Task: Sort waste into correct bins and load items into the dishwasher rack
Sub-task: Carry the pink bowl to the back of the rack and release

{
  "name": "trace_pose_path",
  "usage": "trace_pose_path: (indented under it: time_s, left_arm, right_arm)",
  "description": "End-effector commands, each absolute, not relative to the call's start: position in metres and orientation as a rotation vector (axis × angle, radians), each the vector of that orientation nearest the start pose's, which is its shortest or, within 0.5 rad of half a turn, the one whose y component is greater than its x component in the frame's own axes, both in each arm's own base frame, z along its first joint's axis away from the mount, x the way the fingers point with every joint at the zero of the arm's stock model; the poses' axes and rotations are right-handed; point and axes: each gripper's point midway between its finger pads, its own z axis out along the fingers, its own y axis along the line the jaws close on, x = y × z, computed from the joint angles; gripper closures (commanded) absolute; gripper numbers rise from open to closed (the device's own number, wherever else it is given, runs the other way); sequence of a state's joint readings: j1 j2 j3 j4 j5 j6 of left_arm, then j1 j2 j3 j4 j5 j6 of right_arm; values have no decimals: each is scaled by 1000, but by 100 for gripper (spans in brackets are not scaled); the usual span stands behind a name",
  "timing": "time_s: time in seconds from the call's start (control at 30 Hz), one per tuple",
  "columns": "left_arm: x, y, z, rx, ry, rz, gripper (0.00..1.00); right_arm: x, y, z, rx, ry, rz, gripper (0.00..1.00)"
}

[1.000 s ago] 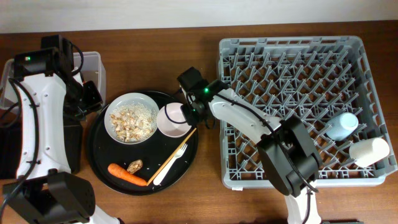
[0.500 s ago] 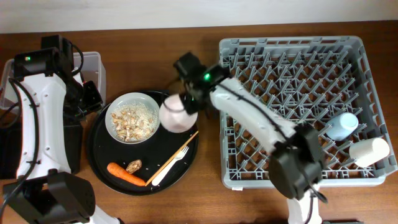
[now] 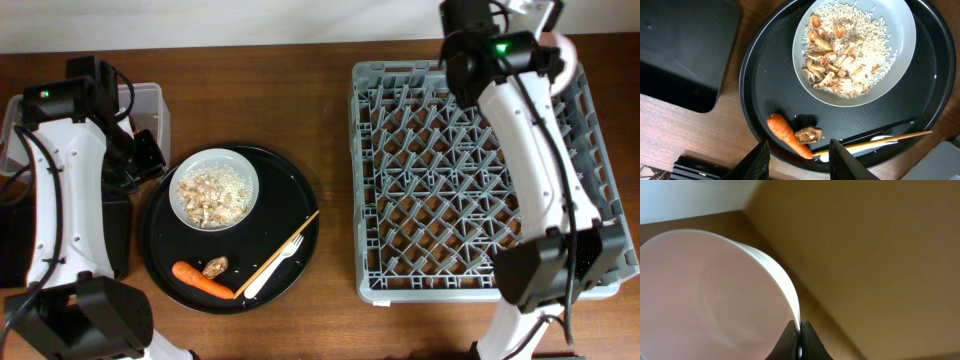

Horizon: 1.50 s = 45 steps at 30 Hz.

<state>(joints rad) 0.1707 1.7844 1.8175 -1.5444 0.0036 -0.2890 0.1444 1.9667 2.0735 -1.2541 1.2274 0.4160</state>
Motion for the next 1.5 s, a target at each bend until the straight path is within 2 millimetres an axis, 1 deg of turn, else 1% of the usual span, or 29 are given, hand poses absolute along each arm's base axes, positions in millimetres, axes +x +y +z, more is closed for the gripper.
trace_pose_path:
  time_s: [0.0, 0.07, 0.13, 0.2, 0.27, 0.33, 0.43, 0.53, 0.67, 0.77, 0.83, 0.9, 0.97, 1.0, 1.03, 1.07, 1.1, 1.13, 1.2, 1.23, 1.27, 1.33, 1.43, 1.47]
  left_arm:
    - [329, 55, 203, -717, 2963, -32, 62]
    - [329, 55, 203, -717, 2963, -32, 62]
    - [329, 55, 203, -717, 2963, -32, 62]
    - [329, 55, 203, -717, 2963, -32, 62]
    - [328, 55, 203, -717, 2964, -31, 62]
    - [328, 55, 203, -718, 2967, -32, 62]
    - [327, 53, 203, -719, 2970, -43, 62]
    - [327, 53, 203, -718, 2970, -43, 62]
    - [328, 53, 203, -717, 2967, -43, 62]
    - [328, 53, 203, -717, 2967, -43, 62]
    - [328, 53, 203, -717, 2967, -43, 62]
    - [328, 53, 203, -717, 2967, -43, 62]
    - [328, 53, 203, -717, 2966, -43, 62]
    - [329, 54, 203, -717, 2965, -43, 62]
    - [329, 54, 203, -717, 2965, -43, 62]
    - [329, 54, 203, -717, 2966, -43, 62]
    - [329, 54, 203, -717, 2966, -43, 62]
    - [328, 53, 203, -717, 2966, -43, 62]
    - [328, 53, 203, -717, 2968, -43, 62]
    - [328, 53, 203, -717, 2968, -43, 62]
    - [328, 53, 203, -717, 2969, -42, 62]
    - [327, 53, 203, -716, 2970, -42, 62]
    - [327, 53, 203, -717, 2970, -42, 62]
    - [328, 53, 203, -717, 2969, -42, 62]
  right_arm:
    - [432, -136, 317, 699, 1935, -1453, 96]
    - [440, -155, 295, 735, 1950, -1490, 96]
    - [447, -169, 270, 750, 1983, -1517, 96]
    - [452, -178, 247, 770, 2008, -1533, 96]
    - [457, -180, 230, 763, 2022, -1548, 96]
    - [464, -176, 214, 757, 2036, -1542, 96]
    - [469, -168, 191, 729, 2110, -1509, 96]
    - [467, -158, 172, 700, 2163, -1490, 96]
    - [467, -125, 151, 608, 2203, -1473, 96]
    - [469, -101, 144, 539, 2237, -1443, 96]
    - [471, -90, 140, 515, 2261, -1413, 95]
    - [469, -84, 134, 499, 2306, -1385, 84]
    - [464, -81, 129, 488, 2356, -1367, 79]
    - [460, -81, 126, 474, 2393, -1370, 73]
    - [457, -81, 126, 464, 2407, -1379, 65]
    - [452, -82, 126, 446, 2426, -1401, 46]
    - [450, -82, 127, 437, 2436, -1413, 39]
    - [448, -83, 129, 434, 2440, -1418, 36]
    - [440, -90, 143, 525, 2406, -1399, 27]
    - [436, -97, 152, 603, 2376, -1373, 20]
    - [434, -102, 156, 652, 2369, -1347, 18]
    - [424, -124, 165, 787, 2384, -1261, 17]
    - [419, -138, 160, 867, 2414, -1211, 18]
    - [420, -140, 158, 889, 2414, -1187, 18]
